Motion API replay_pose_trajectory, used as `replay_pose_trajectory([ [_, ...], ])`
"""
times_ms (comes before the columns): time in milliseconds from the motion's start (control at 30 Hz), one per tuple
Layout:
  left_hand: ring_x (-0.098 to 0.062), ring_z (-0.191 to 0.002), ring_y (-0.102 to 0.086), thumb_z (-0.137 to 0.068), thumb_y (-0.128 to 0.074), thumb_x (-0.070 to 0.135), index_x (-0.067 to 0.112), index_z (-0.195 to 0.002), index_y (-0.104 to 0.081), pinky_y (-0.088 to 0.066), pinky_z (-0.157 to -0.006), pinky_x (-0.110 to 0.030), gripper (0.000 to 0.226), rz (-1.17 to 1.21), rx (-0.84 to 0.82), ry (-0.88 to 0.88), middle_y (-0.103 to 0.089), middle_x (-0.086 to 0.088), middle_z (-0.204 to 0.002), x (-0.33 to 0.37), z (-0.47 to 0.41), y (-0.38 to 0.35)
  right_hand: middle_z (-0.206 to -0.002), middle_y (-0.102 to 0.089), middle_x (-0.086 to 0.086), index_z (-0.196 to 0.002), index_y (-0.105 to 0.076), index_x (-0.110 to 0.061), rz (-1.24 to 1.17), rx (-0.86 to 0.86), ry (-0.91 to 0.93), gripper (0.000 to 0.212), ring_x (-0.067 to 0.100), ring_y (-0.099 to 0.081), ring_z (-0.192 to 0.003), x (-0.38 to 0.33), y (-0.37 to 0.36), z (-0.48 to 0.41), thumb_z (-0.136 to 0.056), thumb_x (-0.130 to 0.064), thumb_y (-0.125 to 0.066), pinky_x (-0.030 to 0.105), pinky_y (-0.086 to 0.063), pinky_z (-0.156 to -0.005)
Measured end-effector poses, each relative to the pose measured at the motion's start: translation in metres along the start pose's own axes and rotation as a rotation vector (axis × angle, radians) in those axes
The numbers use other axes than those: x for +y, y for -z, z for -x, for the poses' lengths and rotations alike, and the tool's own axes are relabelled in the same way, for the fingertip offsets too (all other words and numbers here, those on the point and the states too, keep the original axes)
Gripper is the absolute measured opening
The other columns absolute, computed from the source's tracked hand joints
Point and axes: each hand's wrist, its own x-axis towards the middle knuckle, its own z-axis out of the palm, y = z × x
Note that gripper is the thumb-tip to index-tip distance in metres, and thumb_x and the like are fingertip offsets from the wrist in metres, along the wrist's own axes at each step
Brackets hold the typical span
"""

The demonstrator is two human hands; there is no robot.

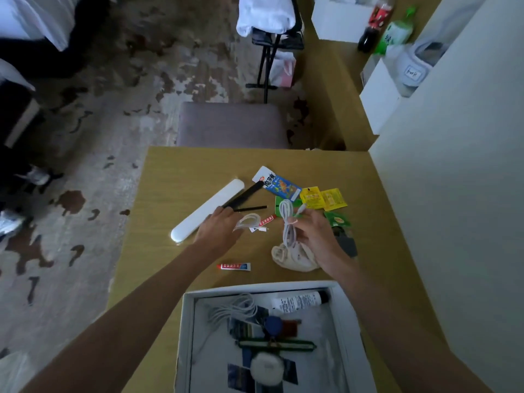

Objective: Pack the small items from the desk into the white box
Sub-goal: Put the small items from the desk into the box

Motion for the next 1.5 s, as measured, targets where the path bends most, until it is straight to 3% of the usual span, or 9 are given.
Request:
replay_pose_trajectory([
  [233,-0.03,-0.093,-0.057,-0.078,-0.07,0.015,0.011,-0.103,-0.066,-0.047,-0.067,-0.035,0.026,0.22,0.305,0.094,-0.063,-0.009,-0.1,0.029,0.077,0.062,-0.078,-0.069,0.015,-0.083,-0.069,-0.004,-0.384,-0.124,-0.13,0.024,0.022,-0.063,-0.066,-0.017,-0.02,0.05,-0.096,-0.011,-0.051,0.035,-0.05,-0.07],
  [400,-0.022,-0.081,-0.061,-0.08,-0.068,0.019,0.016,-0.11,-0.063,-0.049,-0.059,-0.033,0.03,0.18,0.407,0.126,-0.059,-0.002,-0.103,0.053,0.154,0.093,-0.089,-0.07,0.02,-0.087,-0.077,-0.001,-0.555,-0.495,-0.183,0.035,0.029,-0.065,-0.074,-0.018,-0.029,0.1,-0.07,-0.003,-0.046,0.041,-0.055,-0.079],
  [500,-0.019,-0.079,-0.059,-0.082,-0.067,0.018,0.015,-0.111,-0.063,-0.042,-0.057,-0.027,0.03,0.128,0.428,0.115,-0.058,-0.002,-0.103,0.062,0.192,0.097,-0.084,-0.067,0.013,-0.082,-0.076,-0.009,-0.35,-0.606,-0.103,0.025,0.024,-0.064,-0.075,-0.008,-0.035,0.125,-0.077,0.0,-0.053,0.038,-0.057,-0.079],
  [667,-0.014,-0.082,-0.056,-0.083,-0.067,0.017,0.015,-0.108,-0.064,-0.053,-0.059,-0.034,0.026,0.099,0.446,0.086,-0.059,-0.001,-0.103,0.063,0.234,0.092,-0.092,-0.072,-0.017,-0.104,-0.066,-0.032,0.48,-0.573,0.194,0.021,0.0,-0.066,-0.082,0.03,-0.035,0.146,-0.086,-0.02,-0.065,0.017,-0.052,-0.073],
  [800,-0.016,-0.09,-0.057,-0.083,-0.068,0.019,0.016,-0.107,-0.065,-0.054,-0.059,-0.036,0.025,0.073,0.432,0.057,-0.061,0.001,-0.103,0.055,0.251,0.087,-0.106,-0.07,0.0,-0.105,-0.065,-0.016,0.905,-0.561,0.418,0.025,0.013,-0.065,-0.101,0.062,-0.045,0.148,-0.081,-0.017,-0.061,0.034,-0.053,-0.089],
  [933,-0.016,-0.089,-0.057,-0.082,-0.068,0.017,0.013,-0.105,-0.066,-0.055,-0.057,-0.034,0.023,0.083,0.44,0.015,-0.063,0.0,-0.1,0.044,0.259,0.083,-0.111,-0.07,0.0,-0.112,-0.062,-0.026,1.216,-0.534,0.513,0.033,0.02,-0.066,-0.096,0.08,-0.06,0.149,-0.079,-0.021,-0.057,0.031,-0.052,-0.075],
  [1167,-0.016,-0.088,-0.059,-0.08,-0.07,0.016,0.015,-0.104,-0.065,-0.044,-0.055,-0.017,0.024,0.066,0.408,-0.035,-0.064,0.001,-0.099,0.037,0.259,0.083,-0.106,-0.069,0.008,-0.109,-0.062,-0.016,1.399,-0.345,0.821,0.033,0.031,-0.065,-0.09,0.091,-0.089,0.13,-0.077,-0.009,-0.057,0.028,-0.041,-0.061],
  [1300,-0.015,-0.093,-0.059,-0.082,-0.067,0.018,0.016,-0.107,-0.065,-0.046,-0.059,-0.017,0.025,0.055,0.398,-0.048,-0.063,0.001,-0.103,0.035,0.257,0.085,-0.127,-0.059,0.002,-0.129,-0.056,-0.015,1.414,-0.348,0.942,0.054,0.025,-0.059,-0.106,0.107,-0.09,0.121,-0.077,0.001,-0.059,0.034,-0.051,-0.081],
  [1500,-0.018,-0.094,-0.059,-0.081,-0.068,0.02,0.016,-0.106,-0.065,-0.057,-0.062,-0.034,0.025,0.022,0.35,-0.108,-0.064,0.0,-0.102,0.04,0.255,0.088,-0.117,-0.044,-0.005,-0.116,-0.065,-0.015,1.053,-0.331,0.817,0.041,0.01,-0.045,-0.112,0.112,-0.077,0.128,-0.076,-0.008,-0.07,0.022,-0.042,-0.098],
])
